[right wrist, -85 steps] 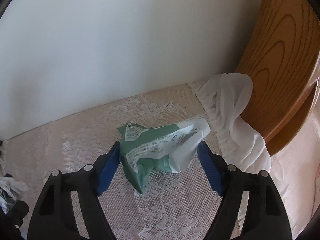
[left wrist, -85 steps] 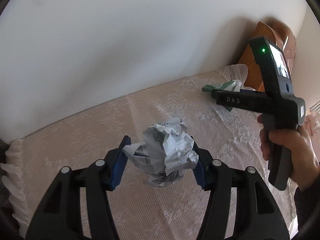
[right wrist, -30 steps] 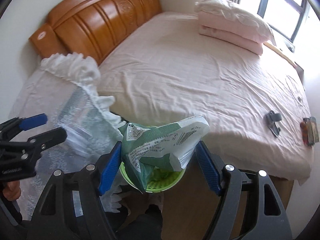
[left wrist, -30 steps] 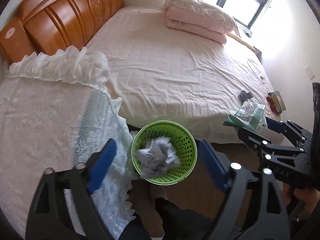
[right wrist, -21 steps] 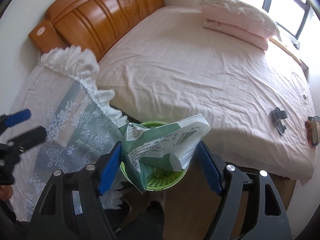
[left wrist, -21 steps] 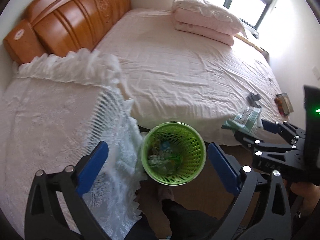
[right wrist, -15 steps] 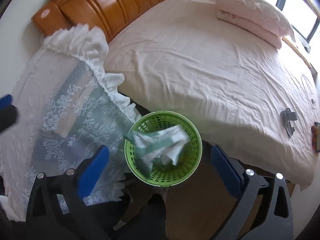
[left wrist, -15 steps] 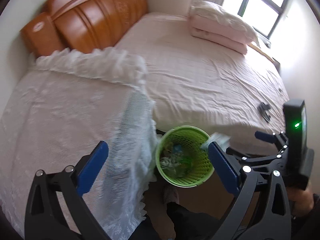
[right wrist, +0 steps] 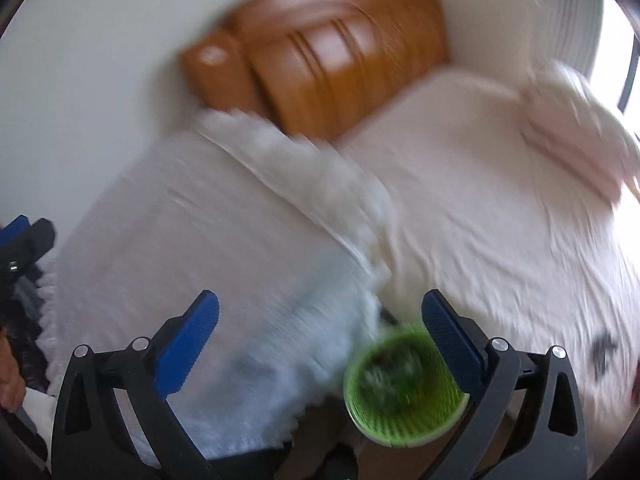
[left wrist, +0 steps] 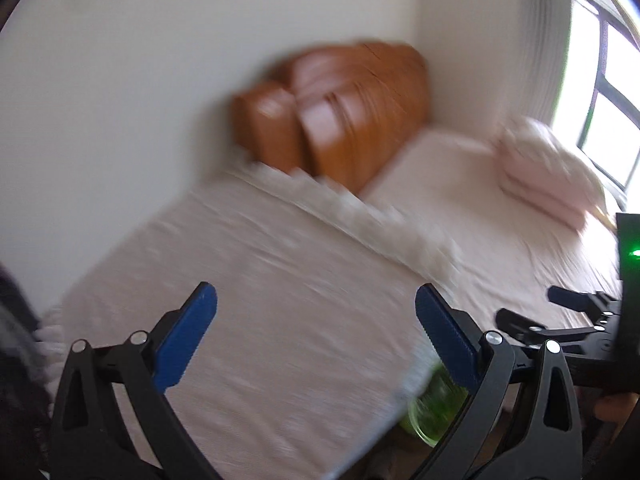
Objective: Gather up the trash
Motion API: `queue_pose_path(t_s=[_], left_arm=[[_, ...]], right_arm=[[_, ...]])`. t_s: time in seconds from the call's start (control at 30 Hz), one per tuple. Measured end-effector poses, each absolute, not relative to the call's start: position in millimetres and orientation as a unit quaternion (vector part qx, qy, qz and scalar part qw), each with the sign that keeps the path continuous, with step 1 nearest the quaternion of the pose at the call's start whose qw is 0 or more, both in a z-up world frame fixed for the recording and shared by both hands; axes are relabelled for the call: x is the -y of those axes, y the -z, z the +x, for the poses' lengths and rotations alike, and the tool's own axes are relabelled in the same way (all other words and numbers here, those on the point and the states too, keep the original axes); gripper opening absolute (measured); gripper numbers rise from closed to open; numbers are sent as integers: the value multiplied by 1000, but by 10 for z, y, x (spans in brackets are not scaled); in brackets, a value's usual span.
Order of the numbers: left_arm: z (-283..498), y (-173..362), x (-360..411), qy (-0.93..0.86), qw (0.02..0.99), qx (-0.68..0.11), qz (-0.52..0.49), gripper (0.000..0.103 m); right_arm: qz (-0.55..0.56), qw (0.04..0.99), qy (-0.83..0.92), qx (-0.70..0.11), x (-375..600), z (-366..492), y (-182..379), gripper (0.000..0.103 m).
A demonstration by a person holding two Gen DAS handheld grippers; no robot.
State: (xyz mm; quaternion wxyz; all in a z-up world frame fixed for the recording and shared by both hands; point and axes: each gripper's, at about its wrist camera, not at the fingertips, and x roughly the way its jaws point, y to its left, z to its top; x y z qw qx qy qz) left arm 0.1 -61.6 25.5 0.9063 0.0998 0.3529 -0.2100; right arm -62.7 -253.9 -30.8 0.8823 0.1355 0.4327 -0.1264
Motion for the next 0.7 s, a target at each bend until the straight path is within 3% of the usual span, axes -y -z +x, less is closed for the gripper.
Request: queue_pose_path(t_s=[0.3, 0.7], left_arm=[[237, -812, -43, 101, 947, -300, 58, 95], [259, -705, -123, 89, 942, -322, 36, 95]], right_arm=[[99, 930, 34, -352, 1960, -145, -513, 101], [83, 927, 22, -365, 1720, -71, -436, 101]])
